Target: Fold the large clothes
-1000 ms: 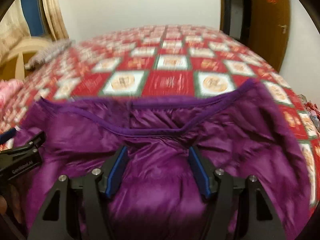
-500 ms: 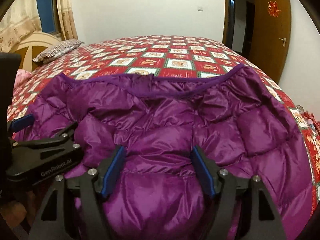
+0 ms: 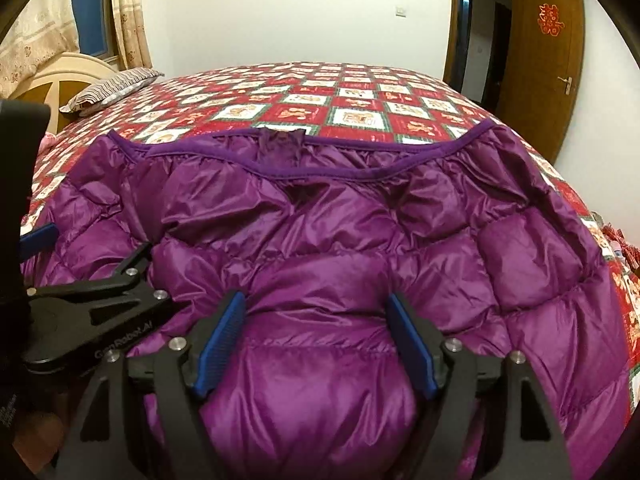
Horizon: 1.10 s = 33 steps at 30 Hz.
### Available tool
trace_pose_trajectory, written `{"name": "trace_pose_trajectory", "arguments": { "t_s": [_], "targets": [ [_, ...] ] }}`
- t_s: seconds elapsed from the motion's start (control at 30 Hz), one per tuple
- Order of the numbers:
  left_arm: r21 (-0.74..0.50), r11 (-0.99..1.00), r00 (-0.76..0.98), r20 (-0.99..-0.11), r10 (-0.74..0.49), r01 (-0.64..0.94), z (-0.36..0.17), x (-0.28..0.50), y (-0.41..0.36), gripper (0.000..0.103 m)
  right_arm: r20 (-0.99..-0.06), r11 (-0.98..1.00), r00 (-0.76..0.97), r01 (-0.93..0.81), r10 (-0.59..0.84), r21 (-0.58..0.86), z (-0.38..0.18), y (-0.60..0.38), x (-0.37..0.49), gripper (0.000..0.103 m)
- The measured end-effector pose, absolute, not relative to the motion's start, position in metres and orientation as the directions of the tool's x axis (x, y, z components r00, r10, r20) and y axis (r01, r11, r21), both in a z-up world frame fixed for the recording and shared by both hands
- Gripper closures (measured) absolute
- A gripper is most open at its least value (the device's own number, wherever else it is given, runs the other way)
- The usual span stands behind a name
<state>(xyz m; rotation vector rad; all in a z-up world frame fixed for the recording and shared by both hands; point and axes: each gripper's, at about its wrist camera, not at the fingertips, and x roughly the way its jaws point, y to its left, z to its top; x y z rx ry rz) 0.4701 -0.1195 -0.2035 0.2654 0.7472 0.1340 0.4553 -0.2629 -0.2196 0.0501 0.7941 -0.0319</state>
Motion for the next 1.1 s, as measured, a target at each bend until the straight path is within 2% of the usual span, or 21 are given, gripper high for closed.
{"name": "trace_pose_trajectory", "arguments": {
  "t_s": [0.5,0.67,0.8,0.9,0.97,1.03,1.1],
  "targets": [
    [0.28,0.96,0.724,-0.657,0.21,-0.024,-0.203,0.47,-0.118,0.001,-0.715,0.998,0.699,0.048,-0.01,0.033,-0.22,-0.262,0.455,0.025],
    [0.209,0.978,0.681,-0.718,0.145,0.013,-0.186,0.47,-0.101,0.001,-0.723,0.999,0.691,0.045,-0.01,0.029,-0.221,-0.263,0.458,0.023],
    [0.157,0.987,0.731,-0.671,0.122,-0.02,-0.148,0.449,-0.064,0.001,-0.732,0.999,0.681,0.037,-0.004,0.029,-0.219,-0.264,0.461,0.023],
    [0.176,0.982,0.754,-0.634,0.169,-0.072,-0.136,0.436,-0.026,0.001,-0.739,0.996,0.674,0.067,-0.005,0.054,-0.204,-0.268,0.457,0.024],
    [0.173,0.979,0.725,-0.66,0.194,-0.105,-0.146,0.438,0.0,0.001,-0.699,0.992,0.715,0.091,-0.004,0.087,-0.188,-0.267,0.453,0.024],
    [0.15,0.979,0.654,-0.729,0.202,-0.135,-0.166,0.446,0.022,0.001,-0.688,0.995,0.725,0.075,-0.01,0.064,-0.18,-0.257,0.458,0.024],
    [0.074,0.99,0.618,-0.775,0.134,-0.121,-0.18,0.447,0.034,0.001,-0.705,0.997,0.709,0.067,-0.019,0.041,-0.185,-0.25,0.467,0.024]
  ]
}}
